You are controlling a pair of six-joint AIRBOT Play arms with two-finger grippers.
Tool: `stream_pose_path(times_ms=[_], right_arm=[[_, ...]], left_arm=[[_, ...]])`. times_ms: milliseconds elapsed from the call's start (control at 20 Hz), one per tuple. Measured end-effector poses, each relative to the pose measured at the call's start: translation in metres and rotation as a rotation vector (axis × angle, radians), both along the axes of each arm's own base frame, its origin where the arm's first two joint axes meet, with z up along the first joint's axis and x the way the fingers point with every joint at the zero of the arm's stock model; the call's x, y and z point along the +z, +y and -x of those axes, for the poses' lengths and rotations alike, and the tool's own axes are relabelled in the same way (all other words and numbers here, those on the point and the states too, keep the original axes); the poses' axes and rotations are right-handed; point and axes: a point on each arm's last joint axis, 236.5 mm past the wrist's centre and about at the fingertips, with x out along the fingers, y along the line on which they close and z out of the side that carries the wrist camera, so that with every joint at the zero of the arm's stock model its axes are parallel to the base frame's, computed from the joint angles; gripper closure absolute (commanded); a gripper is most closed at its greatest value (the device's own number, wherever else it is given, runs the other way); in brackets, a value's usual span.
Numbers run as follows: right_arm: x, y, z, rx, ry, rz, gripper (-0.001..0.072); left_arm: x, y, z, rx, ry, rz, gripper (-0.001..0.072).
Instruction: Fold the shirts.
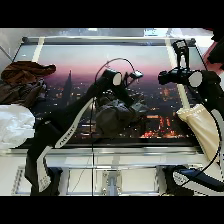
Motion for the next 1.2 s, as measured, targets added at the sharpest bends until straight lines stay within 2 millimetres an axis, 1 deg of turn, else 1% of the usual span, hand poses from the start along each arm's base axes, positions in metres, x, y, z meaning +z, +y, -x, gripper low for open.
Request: stream_pose_path(times_ms=[100,150,250,300,400,450,500,550,650,800,950,1050,1200], right_arm=[[-0.013,-0.014,0.012,-0.022,0.075,0.037,0.0229],[-0.019,-0.022,0.018,-0.036,0.11,0.05,0.0229],[-0.028,-0.035,0.03,-0.067,0.175,0.051,0.0228],[-0.032,-0.041,0.034,-0.082,0.202,0.045,0.0229],[-0.036,-0.044,0.042,-0.101,0.24,0.009,0.0229],[-0.038,-0.043,0.044,-0.105,0.253,-0.015,0.0229],[-0.038,-0.039,0.045,-0.107,0.259,-0.044,0.0246],[-0.038,-0.035,0.045,-0.107,0.262,-0.074,0.028],[-0.036,-0.026,0.045,-0.103,0.266,-0.127,0.0284],[-0.034,-0.018,0.044,-0.109,0.265,-0.187,0.0284],[-0.032,-0.011,0.044,-0.119,0.268,-0.235,0.0283],[-0.032,-0.007,0.045,-0.12,0.274,-0.261,0.0283],[-0.031,-0.002,0.046,-0.119,0.285,-0.282,0.0283]], left_arm=[[0.005,0.049,-0.051,0.165,-0.09,-0.065,0.0003],[0.008,0.077,-0.077,0.259,-0.126,-0.08,0.0003],[0.015,0.132,-0.118,0.439,-0.169,-0.083,0.001],[0.017,0.161,-0.135,0.533,-0.174,-0.075,0.001],[0.015,0.212,-0.155,0.701,-0.135,-0.026,0.001],[0.011,0.228,-0.16,0.77,-0.087,0.025,0.001],[0.006,0.241,-0.163,0.826,-0.023,0.092,0.0011],[0.001,0.248,-0.165,0.865,0.043,0.163,0.0011],[-0.008,0.255,-0.165,0.904,0.181,0.302,0.001],[-0.021,0.25,-0.158,0.886,0.33,0.423,0.001],[-0.034,0.235,-0.155,0.837,0.386,0.473,0.0011],[-0.04,0.226,-0.157,0.821,0.388,0.49,0.0011],[-0.052,0.217,-0.157,0.81,0.392,0.486,0.0014]])
